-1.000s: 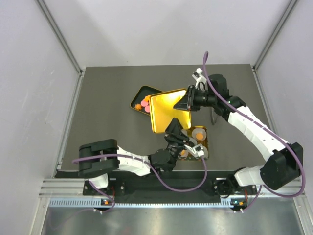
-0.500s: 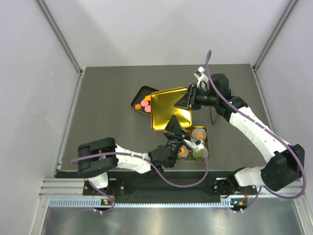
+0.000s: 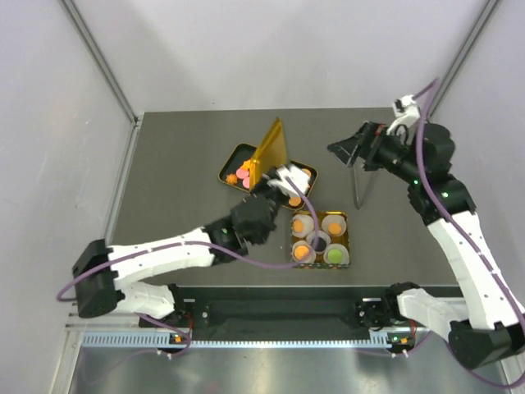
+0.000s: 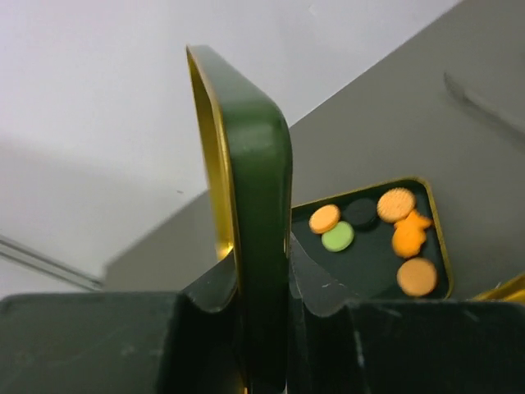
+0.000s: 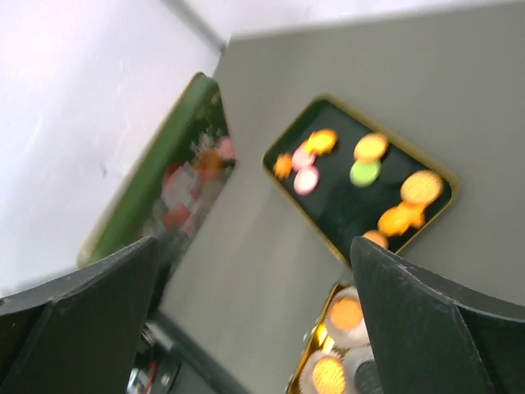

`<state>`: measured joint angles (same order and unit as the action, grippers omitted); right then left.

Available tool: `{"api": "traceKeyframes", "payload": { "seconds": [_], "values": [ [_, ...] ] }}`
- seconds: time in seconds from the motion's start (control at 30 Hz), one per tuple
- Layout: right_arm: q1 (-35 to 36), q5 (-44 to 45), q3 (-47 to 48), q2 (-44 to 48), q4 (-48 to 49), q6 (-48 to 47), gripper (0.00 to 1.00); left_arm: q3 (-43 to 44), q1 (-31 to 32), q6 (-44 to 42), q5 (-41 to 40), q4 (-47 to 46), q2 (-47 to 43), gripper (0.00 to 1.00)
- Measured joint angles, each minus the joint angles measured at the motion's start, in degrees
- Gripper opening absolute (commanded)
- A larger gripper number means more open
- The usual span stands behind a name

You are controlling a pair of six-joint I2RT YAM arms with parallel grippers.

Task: Pack the cookies

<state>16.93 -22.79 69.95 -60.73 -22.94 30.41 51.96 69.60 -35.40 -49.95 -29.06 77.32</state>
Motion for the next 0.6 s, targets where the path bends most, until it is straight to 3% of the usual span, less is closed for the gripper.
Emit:
{"api": "traceKeyframes", "payload": {
  "seconds": [0.13, 0.3, 0.43, 0.6],
  "values": [
    [-2.6, 2.0, 0.2, 4.7, 0.1, -0.5, 1.00, 7.0, -7.0, 18.4, 8.5, 15.5, -5.6, 0.00],
    [-3.5, 2.6, -2.7, 5.6, 0.2, -0.3, 1.00, 9.7, -11.0, 40.0, 27.2, 22.6, -7.0, 0.00],
    [-4.0, 4.0, -7.9, 5.9, -1.0, -0.1, 1.00, 5.4, -15.9, 58.3, 43.6, 20.3, -7.1, 0.00],
    [-4.0, 5.9, -12.4, 7.5, -3.8, 0.0, 1.00, -1.5, -20.2, 76.9, 58.5, 13.2, -4.1, 0.00]
  ]
}}
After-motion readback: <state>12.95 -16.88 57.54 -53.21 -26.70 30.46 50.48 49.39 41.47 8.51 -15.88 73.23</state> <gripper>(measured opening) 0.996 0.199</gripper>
